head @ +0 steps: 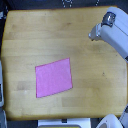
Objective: Folding a cloth
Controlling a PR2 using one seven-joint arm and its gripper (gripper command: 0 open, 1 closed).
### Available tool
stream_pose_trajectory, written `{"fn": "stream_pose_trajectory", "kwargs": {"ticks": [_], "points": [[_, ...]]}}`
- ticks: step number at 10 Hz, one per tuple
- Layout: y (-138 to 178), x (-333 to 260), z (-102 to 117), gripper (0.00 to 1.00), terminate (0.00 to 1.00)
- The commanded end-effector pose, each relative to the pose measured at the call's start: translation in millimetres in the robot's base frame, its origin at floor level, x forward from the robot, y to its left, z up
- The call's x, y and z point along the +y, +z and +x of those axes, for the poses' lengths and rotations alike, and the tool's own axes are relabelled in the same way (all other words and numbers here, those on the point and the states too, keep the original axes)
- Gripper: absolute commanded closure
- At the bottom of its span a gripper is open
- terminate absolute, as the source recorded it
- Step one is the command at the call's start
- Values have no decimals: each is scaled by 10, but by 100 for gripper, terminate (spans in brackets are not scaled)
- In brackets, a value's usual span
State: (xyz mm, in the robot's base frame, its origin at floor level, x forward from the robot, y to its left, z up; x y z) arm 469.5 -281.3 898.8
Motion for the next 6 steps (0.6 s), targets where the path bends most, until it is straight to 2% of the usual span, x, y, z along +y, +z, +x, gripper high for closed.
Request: {"fn": "stream_pose_trajectory", "kwargs": {"ticks": [1, 6], "points": [[-13, 17, -5, 0, 0], [-496, 289, -380, 0, 0]]}}
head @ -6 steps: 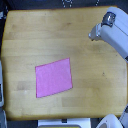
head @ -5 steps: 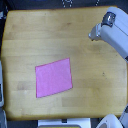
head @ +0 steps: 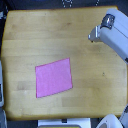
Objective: Folding a cloth
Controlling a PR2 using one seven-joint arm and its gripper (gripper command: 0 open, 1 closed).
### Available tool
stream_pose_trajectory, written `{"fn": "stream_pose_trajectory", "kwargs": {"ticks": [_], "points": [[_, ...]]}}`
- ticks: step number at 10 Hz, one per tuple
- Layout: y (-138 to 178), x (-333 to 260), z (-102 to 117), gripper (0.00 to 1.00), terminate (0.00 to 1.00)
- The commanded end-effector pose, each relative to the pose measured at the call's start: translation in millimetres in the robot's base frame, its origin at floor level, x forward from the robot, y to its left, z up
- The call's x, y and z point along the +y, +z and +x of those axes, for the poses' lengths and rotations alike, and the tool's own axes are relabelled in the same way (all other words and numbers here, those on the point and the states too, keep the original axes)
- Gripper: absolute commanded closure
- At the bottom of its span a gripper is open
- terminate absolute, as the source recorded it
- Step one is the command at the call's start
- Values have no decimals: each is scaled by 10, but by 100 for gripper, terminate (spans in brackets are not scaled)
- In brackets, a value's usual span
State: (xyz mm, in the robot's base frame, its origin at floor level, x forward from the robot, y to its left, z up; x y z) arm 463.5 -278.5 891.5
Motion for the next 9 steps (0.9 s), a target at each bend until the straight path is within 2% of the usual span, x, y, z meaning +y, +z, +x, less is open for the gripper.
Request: {"fn": "stream_pose_trajectory", "kwargs": {"ticks": [1, 5, 9], "points": [[-552, 423, -438, 0, 0], [-932, 1164, -797, 0, 0], [-1115, 1646, -1116, 0, 0]]}}
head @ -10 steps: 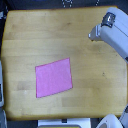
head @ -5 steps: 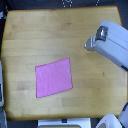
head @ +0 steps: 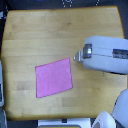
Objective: Folding a cloth
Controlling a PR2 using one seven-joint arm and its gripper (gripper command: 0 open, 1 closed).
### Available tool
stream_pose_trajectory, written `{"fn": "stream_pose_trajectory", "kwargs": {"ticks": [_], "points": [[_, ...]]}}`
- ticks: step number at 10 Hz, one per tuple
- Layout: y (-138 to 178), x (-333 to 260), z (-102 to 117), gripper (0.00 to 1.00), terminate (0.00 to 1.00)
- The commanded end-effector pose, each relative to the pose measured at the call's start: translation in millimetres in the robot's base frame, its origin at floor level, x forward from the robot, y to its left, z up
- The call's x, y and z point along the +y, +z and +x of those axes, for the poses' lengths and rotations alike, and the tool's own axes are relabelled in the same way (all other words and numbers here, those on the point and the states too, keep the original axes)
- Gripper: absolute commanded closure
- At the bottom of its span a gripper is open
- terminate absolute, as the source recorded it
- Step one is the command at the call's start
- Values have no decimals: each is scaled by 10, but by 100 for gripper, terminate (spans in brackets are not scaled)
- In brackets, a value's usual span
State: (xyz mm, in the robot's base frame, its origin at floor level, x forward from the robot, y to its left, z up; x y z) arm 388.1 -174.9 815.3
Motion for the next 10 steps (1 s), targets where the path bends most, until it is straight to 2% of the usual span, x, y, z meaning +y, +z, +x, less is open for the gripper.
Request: {"fn": "stream_pose_trajectory", "kwargs": {"ticks": [1, 4, 6, 10], "points": [[-379, 671, -388, 0, 0], [-537, 963, -436, 0, 0], [-752, 1143, -456, 0, 0], [-931, 1078, -398, 0, 0]]}}
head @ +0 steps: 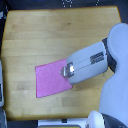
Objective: Folding a cloth
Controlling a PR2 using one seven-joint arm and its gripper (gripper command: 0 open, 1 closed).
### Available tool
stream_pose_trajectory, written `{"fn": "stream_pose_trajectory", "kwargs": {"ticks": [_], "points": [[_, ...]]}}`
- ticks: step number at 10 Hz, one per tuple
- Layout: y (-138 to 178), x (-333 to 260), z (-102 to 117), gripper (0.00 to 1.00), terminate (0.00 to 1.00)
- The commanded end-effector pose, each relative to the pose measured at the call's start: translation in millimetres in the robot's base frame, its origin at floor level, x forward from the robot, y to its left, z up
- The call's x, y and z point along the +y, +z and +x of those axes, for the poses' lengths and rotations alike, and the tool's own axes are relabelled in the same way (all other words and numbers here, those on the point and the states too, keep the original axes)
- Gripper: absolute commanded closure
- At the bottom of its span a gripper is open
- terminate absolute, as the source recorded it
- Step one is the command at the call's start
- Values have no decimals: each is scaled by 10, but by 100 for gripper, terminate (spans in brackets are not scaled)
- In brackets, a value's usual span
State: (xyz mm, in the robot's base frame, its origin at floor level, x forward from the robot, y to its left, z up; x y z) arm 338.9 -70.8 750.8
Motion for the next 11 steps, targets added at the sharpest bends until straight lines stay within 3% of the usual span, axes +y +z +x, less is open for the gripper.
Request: {"fn": "stream_pose_trajectory", "kwargs": {"ticks": [1, 4, 5, 11], "points": [[-325, 17, 121, 0, 0], [-366, -5, 118, 0, 0], [-353, 18, 144, 100, 0], [-301, 6, 227, 100, 0]]}}
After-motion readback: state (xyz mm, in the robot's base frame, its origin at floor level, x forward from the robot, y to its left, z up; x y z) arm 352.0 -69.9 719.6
